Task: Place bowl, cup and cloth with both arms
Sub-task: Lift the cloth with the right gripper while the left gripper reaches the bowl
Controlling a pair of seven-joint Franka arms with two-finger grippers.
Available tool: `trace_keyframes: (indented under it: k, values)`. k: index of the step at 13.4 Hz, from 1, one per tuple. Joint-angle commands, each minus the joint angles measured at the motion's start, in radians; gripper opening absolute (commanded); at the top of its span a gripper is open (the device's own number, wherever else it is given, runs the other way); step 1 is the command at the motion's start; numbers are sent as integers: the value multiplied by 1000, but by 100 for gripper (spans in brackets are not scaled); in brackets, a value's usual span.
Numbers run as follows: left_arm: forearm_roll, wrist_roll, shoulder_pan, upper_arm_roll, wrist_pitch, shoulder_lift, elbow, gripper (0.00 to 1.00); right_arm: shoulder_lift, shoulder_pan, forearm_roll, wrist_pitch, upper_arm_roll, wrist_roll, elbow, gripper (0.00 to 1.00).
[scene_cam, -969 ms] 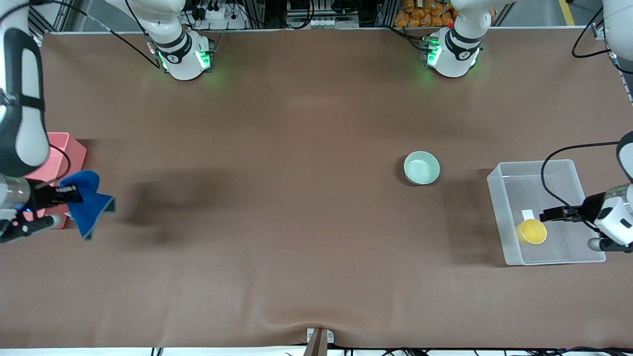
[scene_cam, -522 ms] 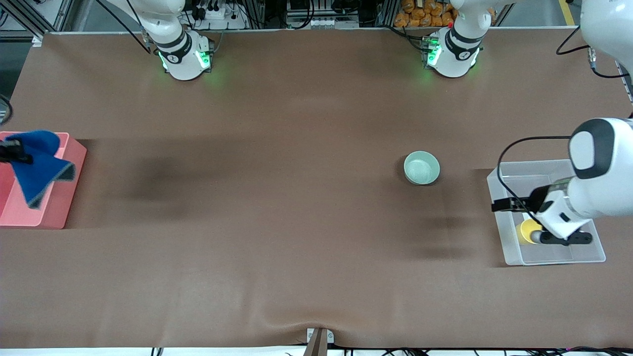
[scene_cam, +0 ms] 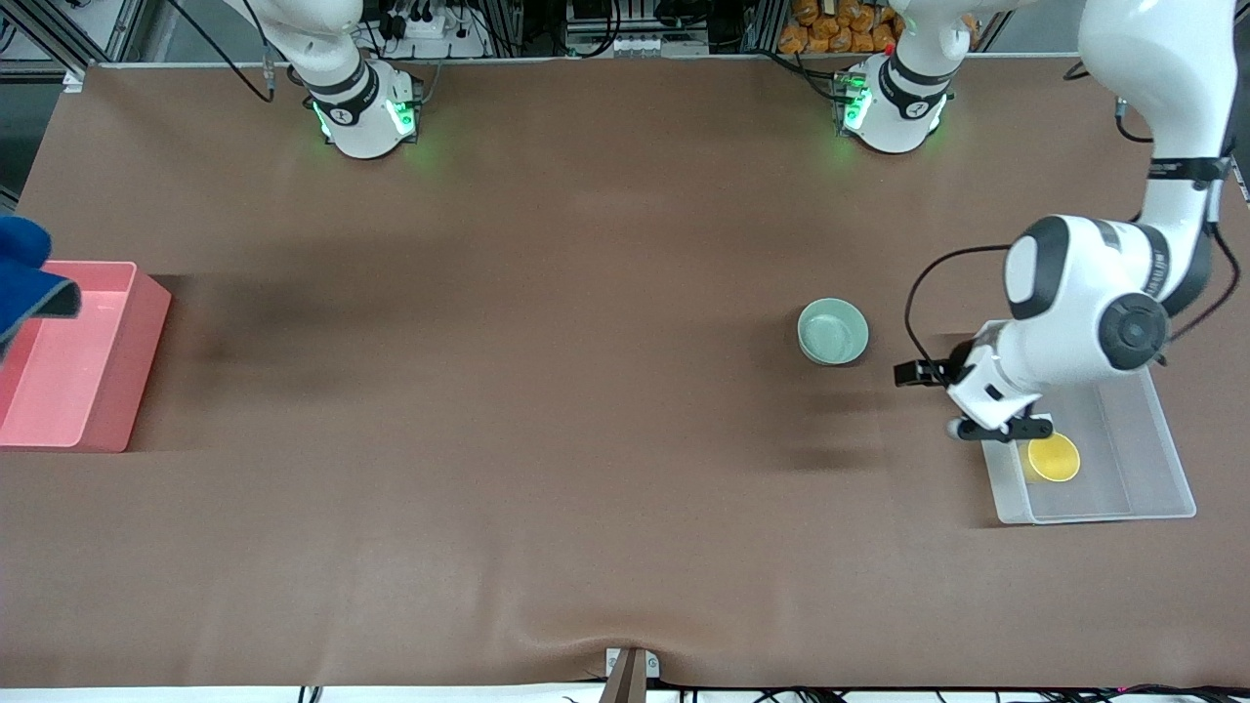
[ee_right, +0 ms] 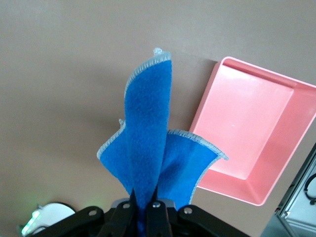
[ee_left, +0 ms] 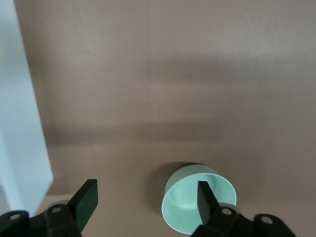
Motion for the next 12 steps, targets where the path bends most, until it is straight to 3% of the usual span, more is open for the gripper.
trace_keyframes:
  k: [1, 6, 12]
  values:
    - [22, -80, 2, -41, 101, -68, -148, 89, -3, -76, -19, -3, 17, -125, 2, 0]
    - [76, -169, 3, -83, 185, -66, -253, 87, 42, -146, -54, 14, 18, -251, 2, 0]
    - [83, -189, 2, -97, 328, -63, -377, 81, 43, -138, -106, 14, 18, -300, -10, 0]
